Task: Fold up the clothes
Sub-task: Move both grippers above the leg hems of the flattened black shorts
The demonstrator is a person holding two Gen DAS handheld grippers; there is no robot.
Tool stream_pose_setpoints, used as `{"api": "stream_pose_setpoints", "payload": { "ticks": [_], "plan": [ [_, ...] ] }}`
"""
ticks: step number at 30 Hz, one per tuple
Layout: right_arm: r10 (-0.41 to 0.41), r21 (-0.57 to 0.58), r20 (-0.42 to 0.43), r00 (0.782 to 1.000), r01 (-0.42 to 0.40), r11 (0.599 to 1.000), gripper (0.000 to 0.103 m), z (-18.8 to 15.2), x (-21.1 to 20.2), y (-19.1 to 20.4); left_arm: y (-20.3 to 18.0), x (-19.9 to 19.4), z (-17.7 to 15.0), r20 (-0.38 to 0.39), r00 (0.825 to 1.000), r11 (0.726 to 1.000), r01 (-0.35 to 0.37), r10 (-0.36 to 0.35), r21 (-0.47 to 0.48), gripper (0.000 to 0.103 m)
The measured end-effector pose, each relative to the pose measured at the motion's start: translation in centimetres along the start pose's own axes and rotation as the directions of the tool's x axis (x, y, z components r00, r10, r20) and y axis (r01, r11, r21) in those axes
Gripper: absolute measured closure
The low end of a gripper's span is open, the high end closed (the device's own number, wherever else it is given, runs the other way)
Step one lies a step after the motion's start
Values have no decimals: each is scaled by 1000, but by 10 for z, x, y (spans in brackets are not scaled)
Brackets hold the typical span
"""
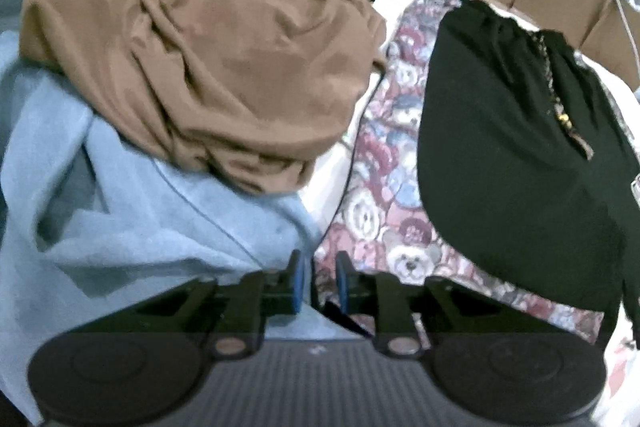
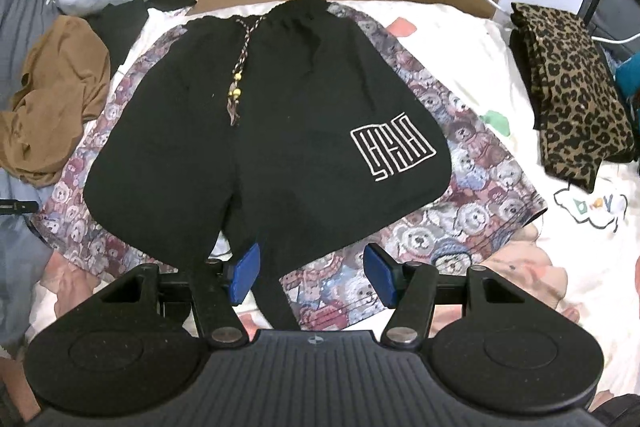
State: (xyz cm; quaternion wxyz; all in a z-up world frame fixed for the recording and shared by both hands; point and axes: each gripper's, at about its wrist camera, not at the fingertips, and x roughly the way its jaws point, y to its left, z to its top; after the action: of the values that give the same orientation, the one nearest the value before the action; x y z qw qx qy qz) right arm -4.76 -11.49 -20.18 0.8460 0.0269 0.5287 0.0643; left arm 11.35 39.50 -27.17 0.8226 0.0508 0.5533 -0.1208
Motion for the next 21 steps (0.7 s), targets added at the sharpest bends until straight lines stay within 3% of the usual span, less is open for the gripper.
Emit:
{"api": "stream_pose_setpoints", "payload": {
  "ticks": [6, 21],
  "plan": [
    [-9, 7, -16, 1000, 10, 1000, 39, -4, 4, 2, 7, 12, -12, -38, 999, 999, -19, 18, -32, 82],
    [-20, 8, -43, 999, 20, 1000, 39, -8, 14, 7, 12, 15, -28, -61, 998, 999, -1, 3, 33, 80]
  ]
}}
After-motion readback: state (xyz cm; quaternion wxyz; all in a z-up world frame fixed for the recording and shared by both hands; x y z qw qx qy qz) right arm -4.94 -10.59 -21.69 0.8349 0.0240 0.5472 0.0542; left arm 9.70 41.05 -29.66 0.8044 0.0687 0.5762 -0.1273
